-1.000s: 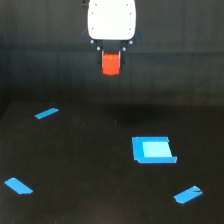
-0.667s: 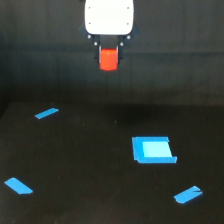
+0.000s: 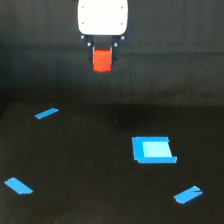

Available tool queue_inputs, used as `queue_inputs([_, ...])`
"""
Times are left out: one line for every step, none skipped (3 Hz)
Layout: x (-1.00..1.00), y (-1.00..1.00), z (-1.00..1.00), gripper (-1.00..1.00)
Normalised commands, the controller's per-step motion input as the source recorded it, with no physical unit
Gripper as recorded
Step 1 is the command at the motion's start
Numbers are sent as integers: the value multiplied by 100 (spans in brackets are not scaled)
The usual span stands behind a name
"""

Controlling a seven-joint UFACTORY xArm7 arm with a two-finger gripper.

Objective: Pick up the red object from the table

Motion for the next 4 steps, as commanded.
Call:
queue_inputs([-18, -42, 74, -100])
queue_inputs([-11, -31, 68, -100])
queue_inputs([-2, -30, 69, -100])
queue_inputs([-6, -26, 70, -100])
